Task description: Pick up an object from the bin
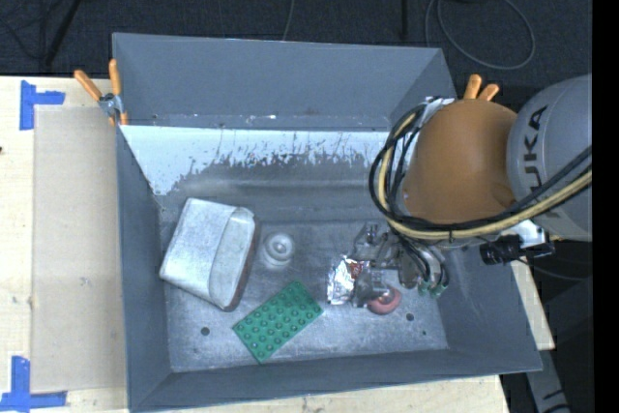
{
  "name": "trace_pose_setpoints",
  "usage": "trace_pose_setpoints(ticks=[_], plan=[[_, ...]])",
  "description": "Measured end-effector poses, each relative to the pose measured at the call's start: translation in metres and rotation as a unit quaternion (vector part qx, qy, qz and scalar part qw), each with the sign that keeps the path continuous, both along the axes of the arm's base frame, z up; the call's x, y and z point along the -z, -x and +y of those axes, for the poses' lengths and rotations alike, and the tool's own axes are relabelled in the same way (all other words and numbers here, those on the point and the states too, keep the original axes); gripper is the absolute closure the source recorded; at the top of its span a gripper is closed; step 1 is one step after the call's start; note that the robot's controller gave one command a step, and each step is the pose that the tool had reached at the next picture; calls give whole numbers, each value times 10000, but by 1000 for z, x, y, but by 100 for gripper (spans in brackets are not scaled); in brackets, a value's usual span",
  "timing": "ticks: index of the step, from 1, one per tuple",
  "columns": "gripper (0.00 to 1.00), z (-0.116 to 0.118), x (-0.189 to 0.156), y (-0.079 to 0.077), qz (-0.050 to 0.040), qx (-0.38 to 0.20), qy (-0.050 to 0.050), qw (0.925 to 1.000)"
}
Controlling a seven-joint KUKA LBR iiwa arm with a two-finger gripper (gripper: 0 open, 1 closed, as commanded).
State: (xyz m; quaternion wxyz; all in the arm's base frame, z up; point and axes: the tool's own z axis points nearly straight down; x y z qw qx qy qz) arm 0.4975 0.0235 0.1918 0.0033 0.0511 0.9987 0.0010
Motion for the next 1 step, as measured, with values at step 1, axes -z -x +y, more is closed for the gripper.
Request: trace_pose_setpoints(ticks=[1], plan=[[100, -4, -76, -4, -7, -17, 6, 10000]])
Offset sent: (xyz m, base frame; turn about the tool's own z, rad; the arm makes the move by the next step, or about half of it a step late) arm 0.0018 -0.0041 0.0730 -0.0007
